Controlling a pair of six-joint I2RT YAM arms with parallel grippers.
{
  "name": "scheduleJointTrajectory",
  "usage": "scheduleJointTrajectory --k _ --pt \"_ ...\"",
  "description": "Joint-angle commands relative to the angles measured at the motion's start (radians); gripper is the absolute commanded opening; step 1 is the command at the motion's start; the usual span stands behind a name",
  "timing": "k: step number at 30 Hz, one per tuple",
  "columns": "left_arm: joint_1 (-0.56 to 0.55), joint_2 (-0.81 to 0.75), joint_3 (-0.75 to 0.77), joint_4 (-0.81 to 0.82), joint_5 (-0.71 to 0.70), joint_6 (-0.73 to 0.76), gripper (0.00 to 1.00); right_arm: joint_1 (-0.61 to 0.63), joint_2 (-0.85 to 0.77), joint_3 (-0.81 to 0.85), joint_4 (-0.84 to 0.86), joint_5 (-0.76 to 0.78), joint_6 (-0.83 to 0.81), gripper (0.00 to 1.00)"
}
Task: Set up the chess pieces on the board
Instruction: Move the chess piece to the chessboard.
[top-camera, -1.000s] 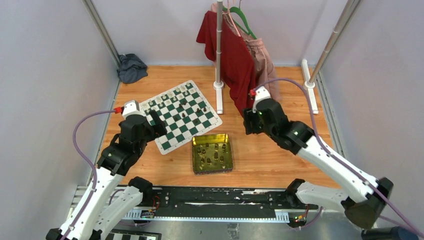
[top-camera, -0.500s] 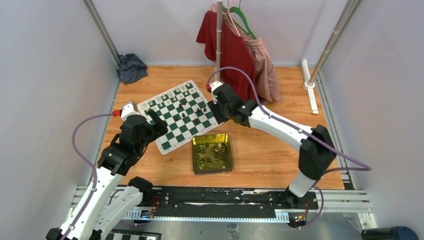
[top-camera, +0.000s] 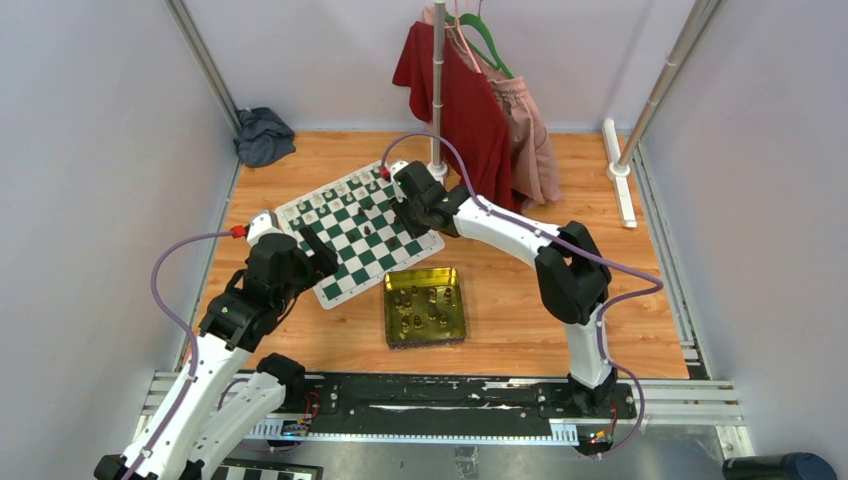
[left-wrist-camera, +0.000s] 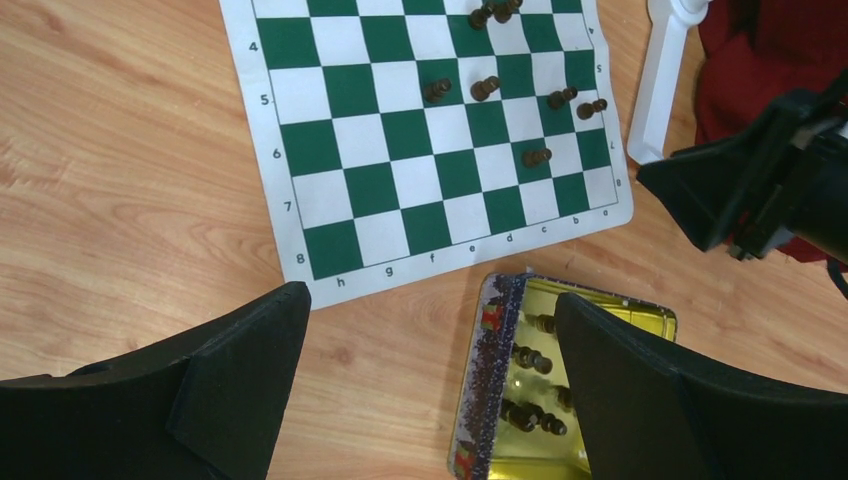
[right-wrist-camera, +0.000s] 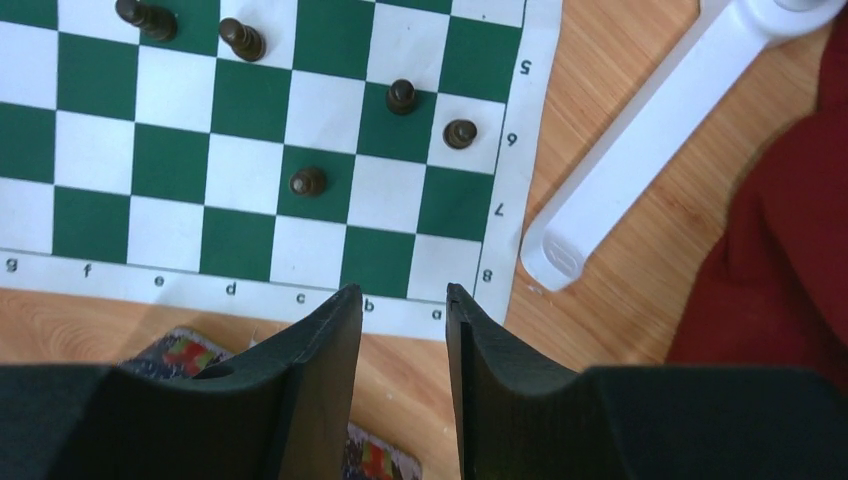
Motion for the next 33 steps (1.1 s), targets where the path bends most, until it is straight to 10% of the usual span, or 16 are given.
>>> scheduleJointTrajectory --k 1,33 --pt "-0.005 0.0 -0.007 -0.005 0.012 -0.011 1.0 -0.016 0.067 0.077 -0.003 -0.029 -0.016 0.41" --pt "-0.005 0.04 -0.052 0.069 0.011 0.025 1.0 -0.108 0.311 0.296 -0.019 -0.142 -0.017 0.42"
